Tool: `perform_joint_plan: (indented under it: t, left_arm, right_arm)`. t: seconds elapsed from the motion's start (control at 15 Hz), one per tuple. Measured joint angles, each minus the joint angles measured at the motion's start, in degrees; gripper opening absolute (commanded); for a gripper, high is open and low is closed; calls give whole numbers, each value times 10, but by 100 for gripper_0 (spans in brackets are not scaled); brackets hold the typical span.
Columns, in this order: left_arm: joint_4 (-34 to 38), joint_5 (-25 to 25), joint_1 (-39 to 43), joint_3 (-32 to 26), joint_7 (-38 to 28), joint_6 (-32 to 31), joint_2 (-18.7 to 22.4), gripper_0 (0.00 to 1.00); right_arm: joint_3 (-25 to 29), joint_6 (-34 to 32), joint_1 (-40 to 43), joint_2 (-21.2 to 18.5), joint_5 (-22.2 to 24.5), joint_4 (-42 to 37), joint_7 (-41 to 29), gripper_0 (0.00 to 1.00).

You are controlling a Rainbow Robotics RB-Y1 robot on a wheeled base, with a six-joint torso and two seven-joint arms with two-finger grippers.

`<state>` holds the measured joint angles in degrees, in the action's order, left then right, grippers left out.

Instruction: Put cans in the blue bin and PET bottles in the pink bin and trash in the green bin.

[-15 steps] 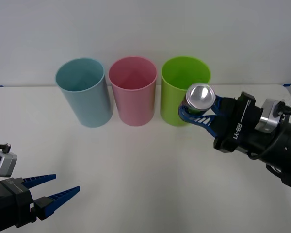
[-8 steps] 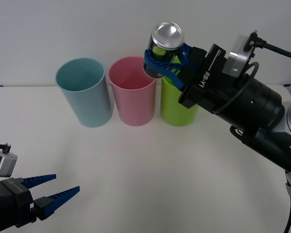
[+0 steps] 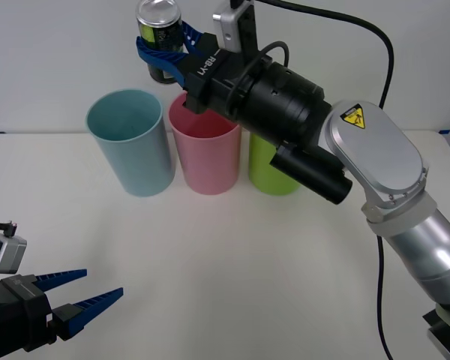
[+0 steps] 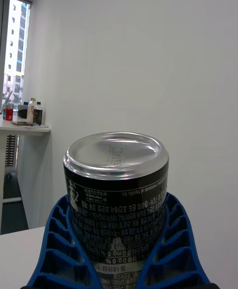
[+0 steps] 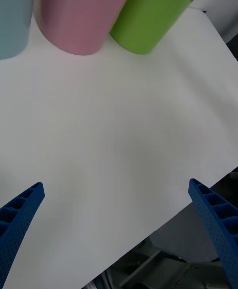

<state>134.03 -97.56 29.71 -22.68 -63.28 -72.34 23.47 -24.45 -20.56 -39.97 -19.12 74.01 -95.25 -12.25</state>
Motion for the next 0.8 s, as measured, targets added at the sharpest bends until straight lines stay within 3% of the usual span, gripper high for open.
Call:
perform_joint_plan:
  t: [0.47,0.8]
  left_arm:
    - [0,0,0,0,0,0,0,100]
    - [0,0,0,0,0,0,0,100]
  right_arm:
    - [-8,0,-151,112,158,235,-99,0]
    - [-15,0,-243,163,220,393,-143,0]
